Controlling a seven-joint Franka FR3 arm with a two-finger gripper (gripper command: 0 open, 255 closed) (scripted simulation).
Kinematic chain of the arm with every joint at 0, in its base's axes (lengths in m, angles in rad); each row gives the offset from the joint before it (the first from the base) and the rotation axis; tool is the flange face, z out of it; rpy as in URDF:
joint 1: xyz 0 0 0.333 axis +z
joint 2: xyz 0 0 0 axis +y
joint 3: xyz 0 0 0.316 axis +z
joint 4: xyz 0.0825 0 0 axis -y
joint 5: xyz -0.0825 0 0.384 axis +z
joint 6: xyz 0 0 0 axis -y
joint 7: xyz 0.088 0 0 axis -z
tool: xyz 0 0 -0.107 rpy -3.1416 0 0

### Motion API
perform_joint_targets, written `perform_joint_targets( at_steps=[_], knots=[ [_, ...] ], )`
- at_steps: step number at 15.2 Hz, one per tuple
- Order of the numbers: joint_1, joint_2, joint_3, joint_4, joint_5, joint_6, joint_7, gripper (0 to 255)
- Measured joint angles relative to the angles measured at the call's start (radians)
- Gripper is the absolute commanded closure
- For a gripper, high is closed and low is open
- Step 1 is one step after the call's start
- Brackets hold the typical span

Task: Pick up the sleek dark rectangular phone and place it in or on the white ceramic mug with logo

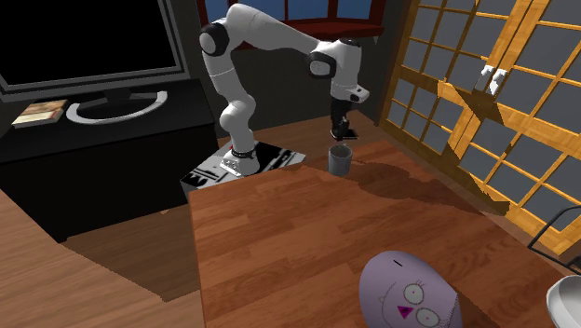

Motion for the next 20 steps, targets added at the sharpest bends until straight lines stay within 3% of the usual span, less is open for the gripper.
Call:
perform_joint_targets(
  at_steps=[12,18,19,20],
  knots=[
    [0.001,0.045,-0.006,-0.113,0.006,0.157,-0.004,255],
    [0.000,0.047,-0.006,-0.122,0.006,0.170,-0.005,255],
    [0.000,0.047,-0.006,-0.123,0.006,0.171,-0.005,0],
    [0.000,0.048,-0.007,-0.123,0.006,0.171,-0.005,0]
  ],
)
